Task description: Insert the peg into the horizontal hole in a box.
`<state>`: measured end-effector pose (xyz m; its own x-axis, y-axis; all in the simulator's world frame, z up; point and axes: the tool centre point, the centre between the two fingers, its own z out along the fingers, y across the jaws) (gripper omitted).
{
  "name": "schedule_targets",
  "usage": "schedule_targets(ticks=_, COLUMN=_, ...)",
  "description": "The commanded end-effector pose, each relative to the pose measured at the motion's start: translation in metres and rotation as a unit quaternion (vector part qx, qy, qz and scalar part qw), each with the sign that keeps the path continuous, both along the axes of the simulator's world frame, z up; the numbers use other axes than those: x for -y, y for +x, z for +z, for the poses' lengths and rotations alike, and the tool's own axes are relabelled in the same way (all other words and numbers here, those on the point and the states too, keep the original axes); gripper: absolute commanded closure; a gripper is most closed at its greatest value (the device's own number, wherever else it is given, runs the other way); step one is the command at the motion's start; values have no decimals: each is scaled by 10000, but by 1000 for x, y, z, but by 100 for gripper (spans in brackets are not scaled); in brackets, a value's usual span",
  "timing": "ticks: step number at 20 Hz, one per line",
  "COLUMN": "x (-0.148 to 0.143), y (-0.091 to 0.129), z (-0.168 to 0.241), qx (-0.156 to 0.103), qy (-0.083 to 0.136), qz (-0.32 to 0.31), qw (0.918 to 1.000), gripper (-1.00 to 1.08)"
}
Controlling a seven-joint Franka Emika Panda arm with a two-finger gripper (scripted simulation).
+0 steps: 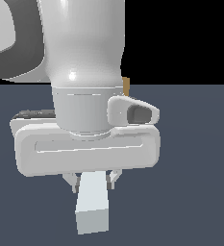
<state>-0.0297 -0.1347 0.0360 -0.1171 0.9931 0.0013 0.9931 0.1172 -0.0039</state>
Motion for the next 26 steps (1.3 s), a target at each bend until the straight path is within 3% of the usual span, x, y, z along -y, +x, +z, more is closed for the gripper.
schedule_targets(ticks=1, x=-14, y=-12, z=5, qx=18, qy=-3, qz=-181, qw=9998, gripper=108)
schedule_targets(ticks=14, x=-99, y=-73, z=22, qx=19, qy=-4, qz=-1195, qw=9928, gripper=108)
schedule_targets(ticks=26, x=-161, y=-99, z=34, qx=19, qy=-6, qz=-1825, qw=9832, gripper=108)
